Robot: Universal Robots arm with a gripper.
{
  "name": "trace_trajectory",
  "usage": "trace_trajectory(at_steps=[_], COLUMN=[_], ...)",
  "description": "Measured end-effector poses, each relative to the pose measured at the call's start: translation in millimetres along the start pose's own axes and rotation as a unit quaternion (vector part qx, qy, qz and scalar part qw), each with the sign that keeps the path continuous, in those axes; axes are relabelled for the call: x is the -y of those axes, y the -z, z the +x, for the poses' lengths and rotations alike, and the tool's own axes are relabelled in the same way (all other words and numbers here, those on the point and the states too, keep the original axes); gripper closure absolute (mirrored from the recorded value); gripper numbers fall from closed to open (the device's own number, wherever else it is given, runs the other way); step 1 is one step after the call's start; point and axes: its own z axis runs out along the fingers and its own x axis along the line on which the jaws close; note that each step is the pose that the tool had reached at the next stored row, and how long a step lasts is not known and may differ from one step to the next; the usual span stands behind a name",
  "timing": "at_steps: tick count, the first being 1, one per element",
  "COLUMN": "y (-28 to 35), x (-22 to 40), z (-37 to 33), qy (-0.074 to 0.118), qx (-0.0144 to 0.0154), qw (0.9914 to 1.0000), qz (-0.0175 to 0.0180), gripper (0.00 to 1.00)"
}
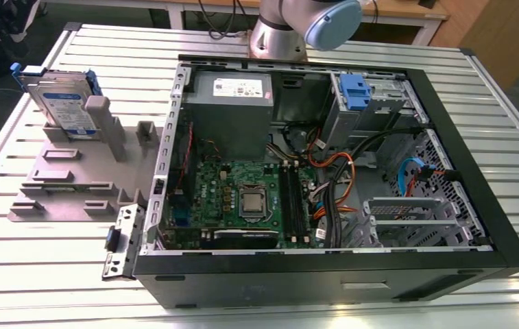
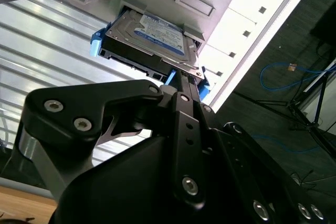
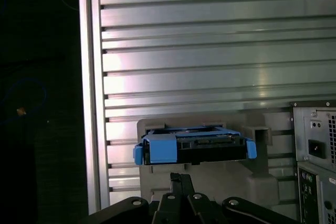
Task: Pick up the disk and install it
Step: 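Pick up the disk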
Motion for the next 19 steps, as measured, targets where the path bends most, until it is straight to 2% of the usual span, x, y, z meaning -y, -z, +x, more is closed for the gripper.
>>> trace_trajectory(at_steps=[9,15,19], y=[-0.1,-0.1,-0.1], x=[0.0,0.0,0.0], z=[0.0,0.0,0.0], qy=[0.007,0.023,0.042], qx=[-0.0002,-0.0009,-0.0018], qw=[0.99998,0.99974,0.99913], qz=[-0.0001,-0.0001,-0.0001], gripper=[0.89,0.89,0.89])
